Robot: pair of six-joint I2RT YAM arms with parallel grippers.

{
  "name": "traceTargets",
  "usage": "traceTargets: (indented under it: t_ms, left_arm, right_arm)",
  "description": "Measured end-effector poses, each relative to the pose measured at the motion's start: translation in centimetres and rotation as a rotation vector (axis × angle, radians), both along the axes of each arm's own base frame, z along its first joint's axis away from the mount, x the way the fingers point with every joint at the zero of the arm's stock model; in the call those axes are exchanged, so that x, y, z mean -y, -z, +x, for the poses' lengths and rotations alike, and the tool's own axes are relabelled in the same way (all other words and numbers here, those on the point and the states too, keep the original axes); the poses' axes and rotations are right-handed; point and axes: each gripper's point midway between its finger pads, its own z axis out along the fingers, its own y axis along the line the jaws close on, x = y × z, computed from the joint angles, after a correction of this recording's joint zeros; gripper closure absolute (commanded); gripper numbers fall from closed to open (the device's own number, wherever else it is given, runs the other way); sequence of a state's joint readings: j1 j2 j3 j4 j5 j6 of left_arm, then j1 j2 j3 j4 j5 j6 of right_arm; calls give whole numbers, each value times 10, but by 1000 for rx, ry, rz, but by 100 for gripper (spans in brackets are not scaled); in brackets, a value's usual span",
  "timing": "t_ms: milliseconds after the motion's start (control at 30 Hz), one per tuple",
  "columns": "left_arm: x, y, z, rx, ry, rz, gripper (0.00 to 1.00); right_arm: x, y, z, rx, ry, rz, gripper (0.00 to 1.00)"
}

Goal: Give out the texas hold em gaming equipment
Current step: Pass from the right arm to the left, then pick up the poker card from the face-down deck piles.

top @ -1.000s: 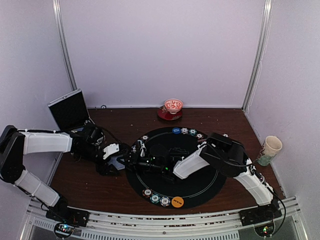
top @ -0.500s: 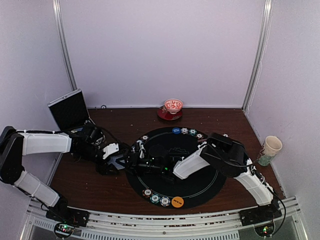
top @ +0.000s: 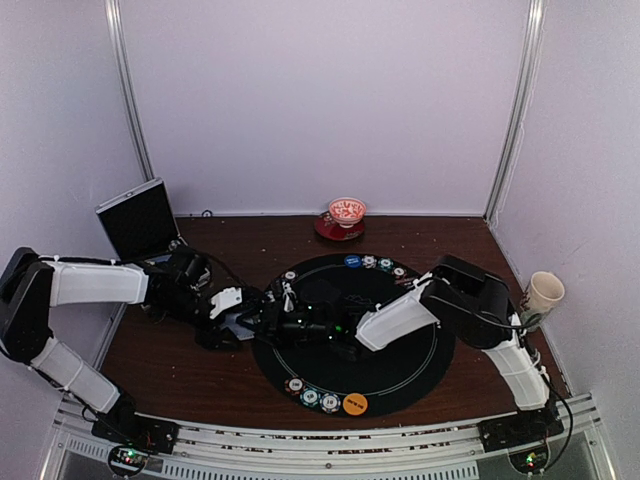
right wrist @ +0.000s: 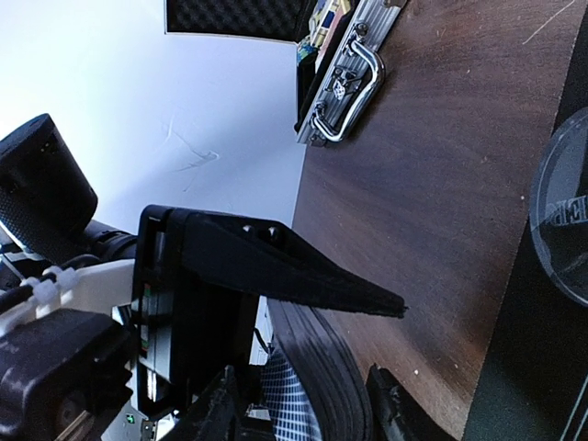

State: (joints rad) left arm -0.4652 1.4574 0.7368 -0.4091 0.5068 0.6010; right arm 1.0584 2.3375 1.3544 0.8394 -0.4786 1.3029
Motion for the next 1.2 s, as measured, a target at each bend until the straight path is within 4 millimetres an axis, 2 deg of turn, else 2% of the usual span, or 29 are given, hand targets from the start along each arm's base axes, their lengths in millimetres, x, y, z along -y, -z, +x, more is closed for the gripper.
traceTargets:
  t_ms: [233, 467, 633, 800, 967, 1200]
  left_arm:
    - [19, -9, -1, 15, 60, -23, 48]
    - [35, -13, -1, 24, 110, -32, 48]
    - [45, -9, -2, 14, 140, -25, 47]
    - [51, -8, 0, 9, 160, -26, 47]
    - [55, -11, -1, 10, 174, -48, 47]
    - [57, -12, -1, 13, 179, -54, 47]
  right_arm:
    - [9, 13, 5, 8, 8, -59, 55]
    - [30, 7, 6, 11, 29, -74, 57]
    - [40, 10, 7, 17, 36, -88, 66]
    - [51, 7, 7, 31, 45, -92, 79]
    - [64, 1, 6, 48, 52, -96, 81]
    - [66, -1, 5, 72, 50, -101, 84]
